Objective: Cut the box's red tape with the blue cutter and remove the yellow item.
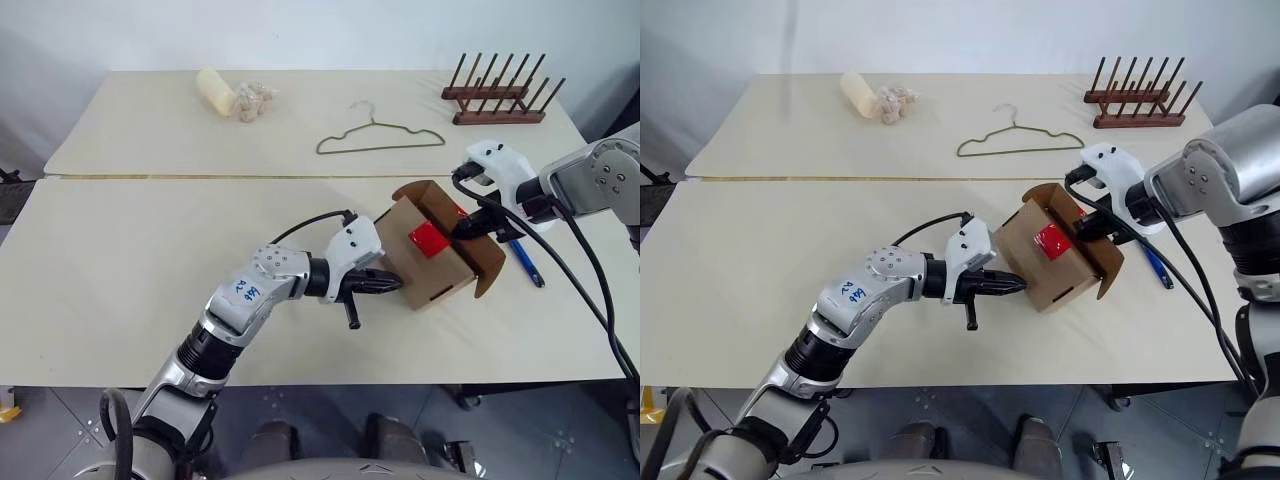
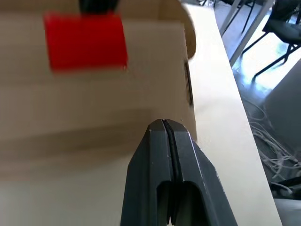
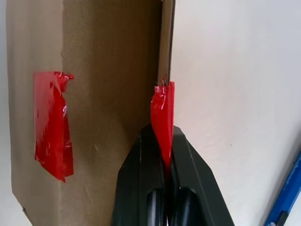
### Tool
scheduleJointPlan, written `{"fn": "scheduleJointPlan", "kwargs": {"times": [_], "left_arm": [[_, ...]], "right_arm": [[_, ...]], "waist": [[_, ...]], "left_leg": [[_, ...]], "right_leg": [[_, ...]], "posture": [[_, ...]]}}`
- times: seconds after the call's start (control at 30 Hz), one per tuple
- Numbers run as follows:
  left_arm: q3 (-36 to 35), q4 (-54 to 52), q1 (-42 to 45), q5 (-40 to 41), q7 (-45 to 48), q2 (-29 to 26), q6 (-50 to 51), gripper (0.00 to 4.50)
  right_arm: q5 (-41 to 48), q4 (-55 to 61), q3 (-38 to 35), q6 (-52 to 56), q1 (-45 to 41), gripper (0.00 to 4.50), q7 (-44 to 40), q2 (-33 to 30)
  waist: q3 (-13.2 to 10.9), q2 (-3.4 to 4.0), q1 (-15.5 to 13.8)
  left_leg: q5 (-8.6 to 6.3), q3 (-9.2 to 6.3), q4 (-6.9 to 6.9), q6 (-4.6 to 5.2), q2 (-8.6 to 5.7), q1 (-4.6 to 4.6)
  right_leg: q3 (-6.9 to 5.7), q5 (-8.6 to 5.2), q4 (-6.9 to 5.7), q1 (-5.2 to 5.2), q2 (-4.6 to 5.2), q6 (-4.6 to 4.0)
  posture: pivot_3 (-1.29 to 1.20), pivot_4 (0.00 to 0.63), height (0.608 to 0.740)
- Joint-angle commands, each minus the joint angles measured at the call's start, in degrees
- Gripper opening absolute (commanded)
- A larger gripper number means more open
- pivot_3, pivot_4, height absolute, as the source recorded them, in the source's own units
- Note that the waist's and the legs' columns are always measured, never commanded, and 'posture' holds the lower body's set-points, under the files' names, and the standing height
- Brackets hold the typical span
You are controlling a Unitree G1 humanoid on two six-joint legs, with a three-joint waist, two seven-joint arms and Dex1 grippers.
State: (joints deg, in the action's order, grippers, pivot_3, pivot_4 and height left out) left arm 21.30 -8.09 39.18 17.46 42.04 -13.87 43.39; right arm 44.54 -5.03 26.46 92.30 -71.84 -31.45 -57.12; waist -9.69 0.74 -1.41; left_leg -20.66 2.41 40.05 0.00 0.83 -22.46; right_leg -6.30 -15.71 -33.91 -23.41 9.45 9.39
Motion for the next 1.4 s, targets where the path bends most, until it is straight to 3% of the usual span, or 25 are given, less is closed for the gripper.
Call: {"fn": "scheduleJointPlan", "kwargs": {"times": [0.03,0.57,0.7,1.17,1.4], "left_arm": [[-0.6,1.0,-0.3,-1.2,-1.8,1.4,-2.1,0.0],[-2.3,1.9,-5.3,-2.4,-5.7,1.7,-1.5,0.0],[-3.1,2.2,-5.2,-2.4,-6.9,2.7,-1.5,0.0],[-2.8,4.0,-7.6,-3.6,-9.9,3.7,-1.1,0.0],[-3.2,-2.1,-8.3,-2.5,-8.9,1.1,2.9,0.0]], "right_arm": [[3.6,0.6,-0.5,0.2,-2.7,0.05,0.6,-1.9],[24.6,-2.2,12.2,0.2,-11.0,0.05,1.5,-9.3],[28.0,-1.1,11.7,0.2,-9.7,0.05,4.9,-9.8],[52.9,-1.8,5.6,0.2,-0.3,0.05,25.3,-11.3],[55.2,-1.1,1.9,0.2,2.1,0.05,33.7,-10.0]], "waist": [[0.0,0.0,0.0],[0.0,0.0,-0.1],[0.0,-0.01,-0.2],[0.0,-0.22,-0.4],[0.0,-0.24,-0.3]], "left_leg": [[0.0,0.0,0.0,0.0,0.0,0.0],[-0.01,0.0,0.02,0.01,0.0,0.0],[-0.01,0.0,0.05,0.01,0.0,-0.01],[-0.01,-0.01,0.07,0.02,0.02,0.02],[-0.01,0.0,0.06,0.02,0.03,0.02]], "right_leg": [[0.0,0.0,0.0,0.0,0.0,0.0],[0.02,0.0,0.0,0.0,0.0,0.0],[0.02,0.01,-0.01,0.01,0.0,-0.01],[0.0,0.01,-0.03,0.06,0.0,-0.01],[0.0,0.01,-0.03,0.05,0.0,-0.02]], "posture": [[0.0,0.15,0.74],[0.0,0.15,0.74],[0.0,0.15,0.74],[0.0,0.15,0.74],[0.0,0.15,0.74]]}}
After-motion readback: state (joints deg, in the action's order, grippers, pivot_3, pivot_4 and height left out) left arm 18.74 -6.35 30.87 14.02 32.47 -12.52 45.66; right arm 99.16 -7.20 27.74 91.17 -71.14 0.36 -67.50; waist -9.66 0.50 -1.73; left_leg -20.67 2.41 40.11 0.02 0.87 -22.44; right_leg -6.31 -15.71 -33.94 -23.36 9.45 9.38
